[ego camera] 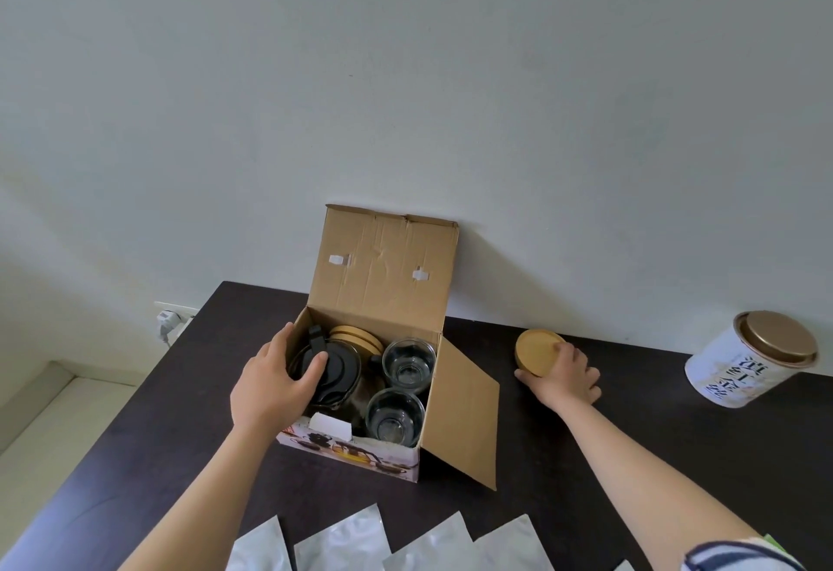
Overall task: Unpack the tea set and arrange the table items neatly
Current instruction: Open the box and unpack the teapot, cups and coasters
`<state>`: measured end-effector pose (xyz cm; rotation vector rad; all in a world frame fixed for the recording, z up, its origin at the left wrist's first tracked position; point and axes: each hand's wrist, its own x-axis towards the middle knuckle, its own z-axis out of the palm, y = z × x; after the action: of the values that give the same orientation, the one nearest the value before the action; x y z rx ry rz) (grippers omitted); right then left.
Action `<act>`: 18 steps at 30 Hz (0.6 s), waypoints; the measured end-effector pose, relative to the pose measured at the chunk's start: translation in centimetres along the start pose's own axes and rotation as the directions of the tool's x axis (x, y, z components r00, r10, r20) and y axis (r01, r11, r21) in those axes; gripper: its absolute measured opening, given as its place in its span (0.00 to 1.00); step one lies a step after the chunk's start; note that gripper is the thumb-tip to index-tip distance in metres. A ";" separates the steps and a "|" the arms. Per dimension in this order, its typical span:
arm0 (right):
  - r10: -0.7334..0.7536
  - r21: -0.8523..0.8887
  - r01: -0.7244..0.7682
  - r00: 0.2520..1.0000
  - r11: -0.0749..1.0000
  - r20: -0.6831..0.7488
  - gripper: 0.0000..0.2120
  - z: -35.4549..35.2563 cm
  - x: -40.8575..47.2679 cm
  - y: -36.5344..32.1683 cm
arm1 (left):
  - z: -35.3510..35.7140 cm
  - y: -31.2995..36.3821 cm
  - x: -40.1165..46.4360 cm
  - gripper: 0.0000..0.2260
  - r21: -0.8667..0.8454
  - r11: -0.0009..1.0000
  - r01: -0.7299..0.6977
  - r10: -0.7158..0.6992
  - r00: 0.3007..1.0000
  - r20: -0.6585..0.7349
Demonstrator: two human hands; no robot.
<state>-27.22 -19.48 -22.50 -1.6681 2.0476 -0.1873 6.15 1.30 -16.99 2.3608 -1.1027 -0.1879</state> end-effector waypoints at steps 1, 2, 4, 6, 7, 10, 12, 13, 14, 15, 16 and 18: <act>0.022 -0.044 -0.022 1.000 0.999 0.007 0.46 -0.1 -0.3 -0.3 | 0.0 0.0 0.0 0.31 0.000 1.000 0.002 -0.002 1.000 0.000; 0.029 -0.089 -0.029 1.000 0.996 -0.009 0.46 -0.2 -0.8 -0.7 | -0.1 0.1 0.0 0.31 0.000 1.000 0.003 -0.003 1.000 0.001; -0.085 -0.103 0.074 0.991 0.992 -0.104 0.41 -0.4 -2.6 -2.0 | -0.1 0.2 0.0 0.31 0.000 1.000 0.001 -0.001 1.000 0.002; -0.338 0.030 0.357 0.905 0.934 -0.259 0.32 -0.5 -5.0 -3.6 | -0.2 0.3 -0.1 0.31 -0.005 1.000 -0.001 0.001 1.000 0.005; -0.454 0.105 0.510 0.828 0.854 -0.330 0.27 -0.6 -6.4 -4.7 | -0.2 0.3 -0.1 0.31 -0.006 1.000 0.000 0.000 1.000 0.008; -0.656 0.275 0.750 0.660 0.602 -0.366 0.15 -1.0 -10.4 -8.2 | -0.3 0.4 -0.2 0.32 -0.001 1.000 0.004 -0.004 1.000 0.012; -0.764 0.235 0.801 0.597 0.550 -0.245 0.14 -1.3 -12.4 -10.4 | -0.4 0.4 -0.2 0.32 -0.003 1.000 0.003 -0.003 1.000 0.015; -0.807 0.111 0.825 0.565 0.554 -0.170 0.16 -1.3 -13.0 -11.4 | -0.4 0.4 -0.3 0.32 -0.006 1.000 0.002 -0.002 1.000 0.017; -0.824 -0.051 0.824 0.561 0.565 -0.077 0.20 -1.3 -13.4 -12.3 | -0.4 0.4 -0.3 0.32 -0.008 1.000 0.001 -0.001 1.000 0.017; -0.808 -0.206 0.792 0.589 0.574 0.015 0.24 -1.3 -13.7 -13.0 | -0.4 0.4 -0.3 0.32 -0.010 1.000 0.002 -0.001 1.000 0.019; -0.771 -0.312 0.752 0.631 0.580 0.088 0.27 -1.3 -14.0 -13.5 | -0.5 0.5 -0.3 0.31 -0.013 1.000 0.003 -0.003 1.000 0.018; -0.708 -0.392 0.697 0.691 0.600 0.146 0.33 -0.9 -14.3 -14.4 | -0.6 0.6 -0.5 0.31 -0.012 1.000 0.004 -0.004 1.000 0.013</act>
<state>-13.01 -9.53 -11.92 -2.7147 1.3639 -0.0135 5.64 1.56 -16.21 2.3546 -1.0997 -0.2114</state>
